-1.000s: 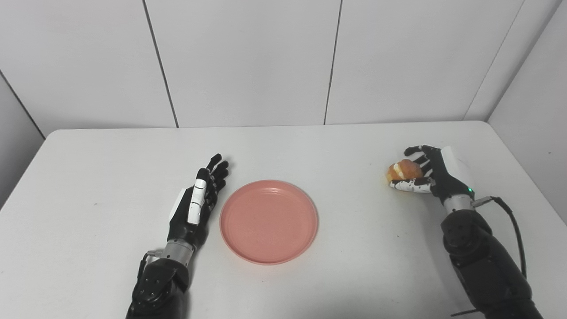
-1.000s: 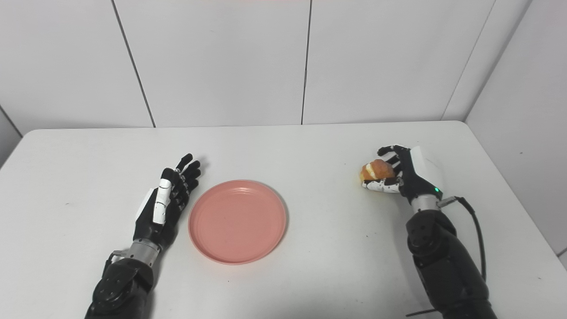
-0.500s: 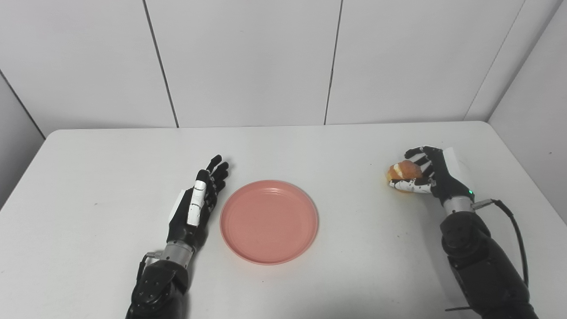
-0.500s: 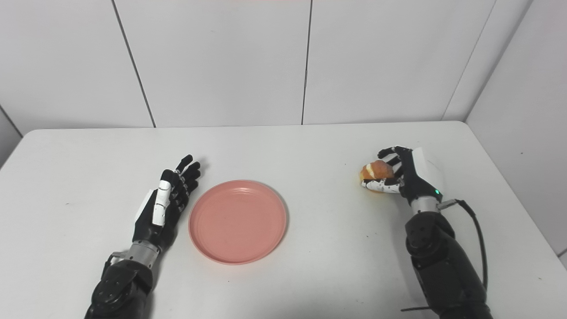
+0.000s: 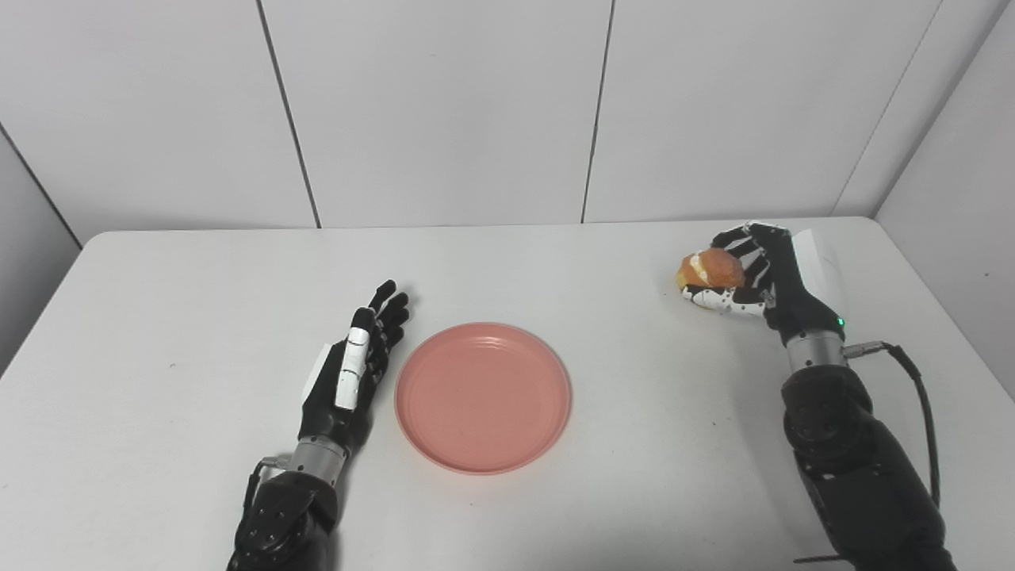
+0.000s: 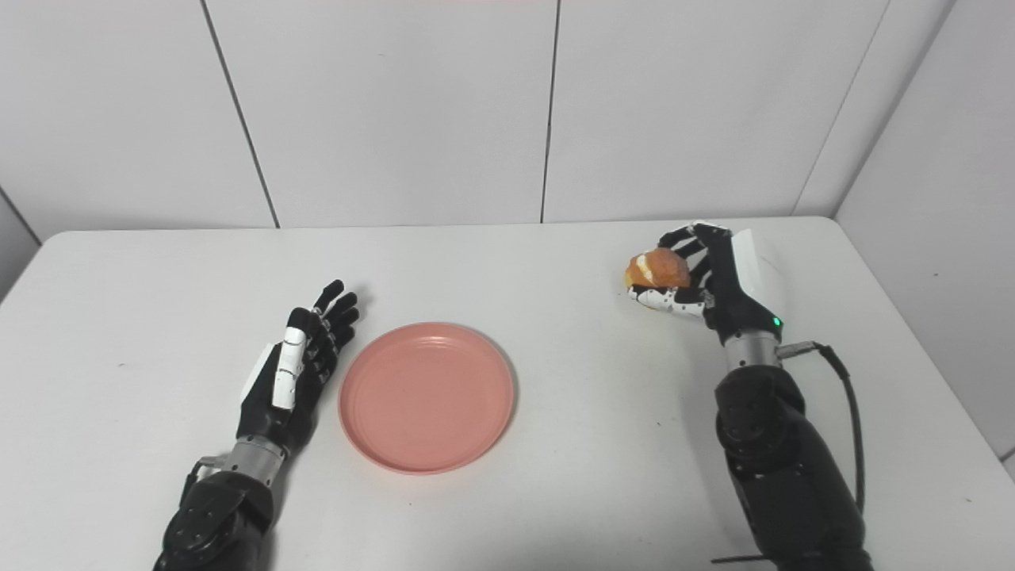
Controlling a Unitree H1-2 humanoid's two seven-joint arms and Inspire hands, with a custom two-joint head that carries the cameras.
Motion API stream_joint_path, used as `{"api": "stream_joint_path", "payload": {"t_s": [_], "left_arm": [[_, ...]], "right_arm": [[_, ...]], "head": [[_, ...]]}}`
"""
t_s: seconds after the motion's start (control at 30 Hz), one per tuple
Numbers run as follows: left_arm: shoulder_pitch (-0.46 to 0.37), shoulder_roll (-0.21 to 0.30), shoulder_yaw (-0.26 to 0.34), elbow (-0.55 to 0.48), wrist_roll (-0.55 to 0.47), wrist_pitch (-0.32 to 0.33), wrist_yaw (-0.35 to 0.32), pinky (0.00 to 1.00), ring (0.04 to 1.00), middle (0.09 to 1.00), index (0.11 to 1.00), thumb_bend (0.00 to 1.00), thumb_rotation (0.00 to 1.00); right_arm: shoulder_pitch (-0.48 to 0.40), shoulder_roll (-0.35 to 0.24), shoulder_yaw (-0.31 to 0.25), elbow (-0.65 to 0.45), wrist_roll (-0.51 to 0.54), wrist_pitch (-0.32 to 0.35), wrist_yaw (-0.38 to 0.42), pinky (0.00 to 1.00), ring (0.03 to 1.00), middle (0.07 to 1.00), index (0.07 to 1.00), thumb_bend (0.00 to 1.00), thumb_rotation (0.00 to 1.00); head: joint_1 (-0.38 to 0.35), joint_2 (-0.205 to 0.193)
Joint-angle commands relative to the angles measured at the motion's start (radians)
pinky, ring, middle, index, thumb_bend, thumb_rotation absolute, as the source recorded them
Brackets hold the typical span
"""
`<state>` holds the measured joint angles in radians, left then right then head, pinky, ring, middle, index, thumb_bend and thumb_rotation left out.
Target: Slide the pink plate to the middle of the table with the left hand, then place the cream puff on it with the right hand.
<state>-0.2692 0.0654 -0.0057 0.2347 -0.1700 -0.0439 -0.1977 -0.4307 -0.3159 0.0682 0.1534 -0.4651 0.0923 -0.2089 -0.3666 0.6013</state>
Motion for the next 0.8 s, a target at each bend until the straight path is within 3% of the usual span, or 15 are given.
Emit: {"api": "stream_joint_path", "payload": {"t_s": [0.0,0.07,0.23,0.77], "left_arm": [[0.049,-0.008,-0.003,0.027,0.004,0.034,0.008,0.98,0.956,0.944,0.932,0.71,1.00],[0.050,-0.011,-0.003,0.020,0.009,0.038,0.013,0.97,0.950,0.940,0.927,0.70,1.00],[0.051,-0.014,-0.004,0.017,0.012,0.042,0.016,0.98,0.952,0.941,0.929,0.70,1.00],[0.062,-0.028,-0.018,-0.025,0.013,0.074,0.033,0.98,0.953,0.948,0.928,0.67,1.00]], "right_arm": [[-0.022,-0.010,-0.001,-0.041,0.008,-0.067,0.008,0.20,0.293,0.414,0.519,0.51,0.00],[-0.020,-0.006,0.008,-0.058,0.006,-0.067,0.019,0.18,0.252,0.462,0.492,0.52,0.00],[-0.012,0.014,0.036,-0.095,0.003,-0.075,0.046,0.13,0.194,0.469,0.487,0.52,0.00],[0.015,0.089,0.131,-0.038,0.006,-0.179,0.097,0.15,0.211,0.470,0.487,0.52,0.00]], "head": [[0.006,0.000],[0.009,0.001],[0.018,0.002],[0.034,0.008]]}}
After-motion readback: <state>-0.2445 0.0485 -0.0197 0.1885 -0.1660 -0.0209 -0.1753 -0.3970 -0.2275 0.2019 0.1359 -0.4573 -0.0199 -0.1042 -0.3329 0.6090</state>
